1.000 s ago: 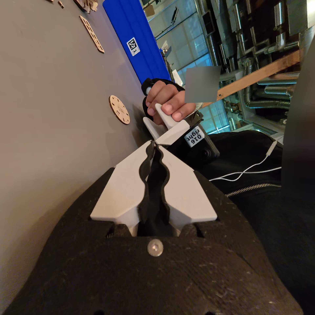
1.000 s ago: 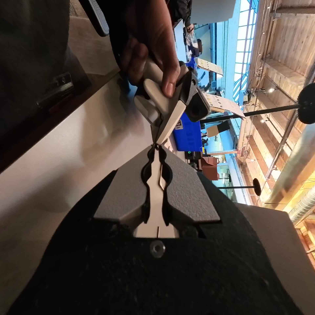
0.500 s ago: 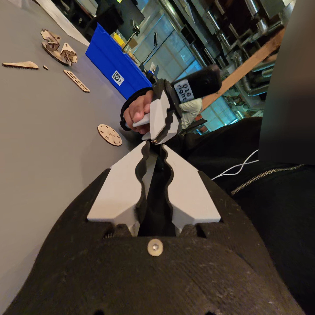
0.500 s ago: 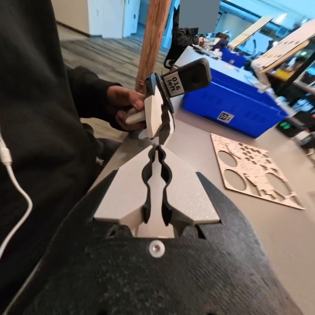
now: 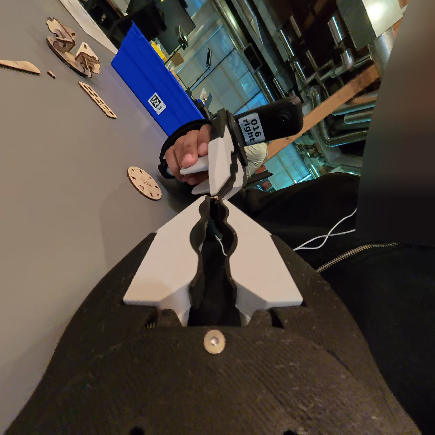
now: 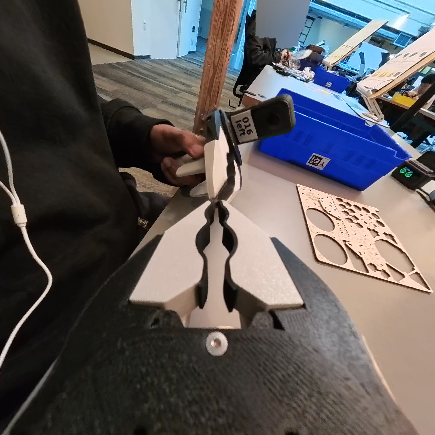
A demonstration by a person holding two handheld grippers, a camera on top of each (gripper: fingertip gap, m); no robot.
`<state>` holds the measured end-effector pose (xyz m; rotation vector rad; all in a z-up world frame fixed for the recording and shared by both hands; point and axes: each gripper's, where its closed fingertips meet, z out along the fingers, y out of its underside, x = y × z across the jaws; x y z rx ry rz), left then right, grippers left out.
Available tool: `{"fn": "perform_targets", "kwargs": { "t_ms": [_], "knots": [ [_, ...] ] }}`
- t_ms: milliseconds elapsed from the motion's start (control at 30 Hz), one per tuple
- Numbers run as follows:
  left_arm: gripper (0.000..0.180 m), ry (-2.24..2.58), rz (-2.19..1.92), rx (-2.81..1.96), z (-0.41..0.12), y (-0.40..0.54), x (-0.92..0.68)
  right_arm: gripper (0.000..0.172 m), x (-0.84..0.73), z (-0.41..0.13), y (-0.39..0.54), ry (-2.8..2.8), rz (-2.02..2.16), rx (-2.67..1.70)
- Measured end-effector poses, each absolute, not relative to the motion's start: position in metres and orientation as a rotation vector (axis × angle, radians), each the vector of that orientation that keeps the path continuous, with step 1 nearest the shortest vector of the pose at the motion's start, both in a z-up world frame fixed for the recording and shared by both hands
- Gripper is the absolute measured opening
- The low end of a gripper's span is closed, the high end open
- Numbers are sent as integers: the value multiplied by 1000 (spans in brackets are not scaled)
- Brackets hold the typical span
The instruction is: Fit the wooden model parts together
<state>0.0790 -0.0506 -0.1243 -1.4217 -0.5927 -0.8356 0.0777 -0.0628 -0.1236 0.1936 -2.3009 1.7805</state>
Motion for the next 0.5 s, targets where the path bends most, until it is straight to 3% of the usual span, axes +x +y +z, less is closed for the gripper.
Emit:
{"fn": "perform_targets", "kwargs": {
  "t_ms": [500],
  "knots": [
    [0, -692, -976, -1358, -127, -49, 78, 1, 76, -130, -62, -2187, 1582, 351]
  ]
}}
